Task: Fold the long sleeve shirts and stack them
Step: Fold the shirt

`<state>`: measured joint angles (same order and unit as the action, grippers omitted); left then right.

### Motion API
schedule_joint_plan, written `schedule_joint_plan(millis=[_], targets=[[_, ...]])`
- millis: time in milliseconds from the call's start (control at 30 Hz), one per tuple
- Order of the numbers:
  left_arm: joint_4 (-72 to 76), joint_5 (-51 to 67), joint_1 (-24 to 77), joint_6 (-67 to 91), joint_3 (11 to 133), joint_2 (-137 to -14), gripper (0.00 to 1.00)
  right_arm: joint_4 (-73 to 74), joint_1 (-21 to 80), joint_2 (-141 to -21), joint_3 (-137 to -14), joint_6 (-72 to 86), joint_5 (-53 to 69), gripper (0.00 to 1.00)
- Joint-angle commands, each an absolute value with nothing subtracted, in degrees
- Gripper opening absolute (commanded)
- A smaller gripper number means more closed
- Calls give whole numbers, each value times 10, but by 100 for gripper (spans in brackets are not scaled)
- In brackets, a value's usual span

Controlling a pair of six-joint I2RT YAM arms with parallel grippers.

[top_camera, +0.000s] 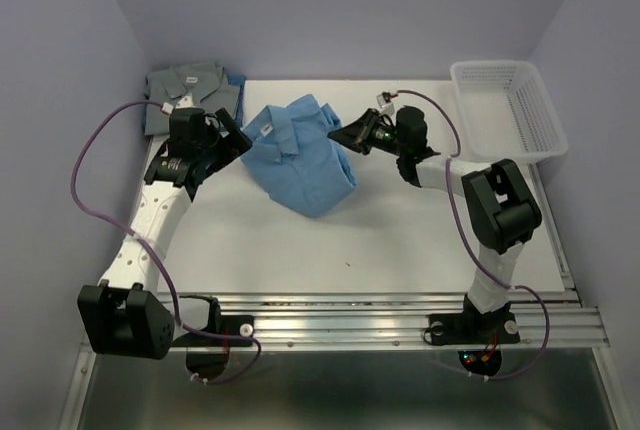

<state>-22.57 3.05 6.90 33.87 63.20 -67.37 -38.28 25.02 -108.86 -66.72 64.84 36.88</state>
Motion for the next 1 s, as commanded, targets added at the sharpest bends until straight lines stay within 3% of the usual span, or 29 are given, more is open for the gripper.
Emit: schedule_joint_plan(millis=[0, 467, 667, 967], targets=[[-225, 60, 65, 326, 650, -712, 99, -532, 209, -1076, -645, 751, 374, 1], [-186, 93, 65, 330, 667, -780, 99, -436, 178, -1062, -675, 745, 329, 1], [-176, 117, 53, 326, 667, -787, 99, -302, 220, -1048, -799, 663, 288, 1], [-230, 131, -25, 297, 677, -751, 99, -246, 329, -1145, -1024, 668, 265, 1]])
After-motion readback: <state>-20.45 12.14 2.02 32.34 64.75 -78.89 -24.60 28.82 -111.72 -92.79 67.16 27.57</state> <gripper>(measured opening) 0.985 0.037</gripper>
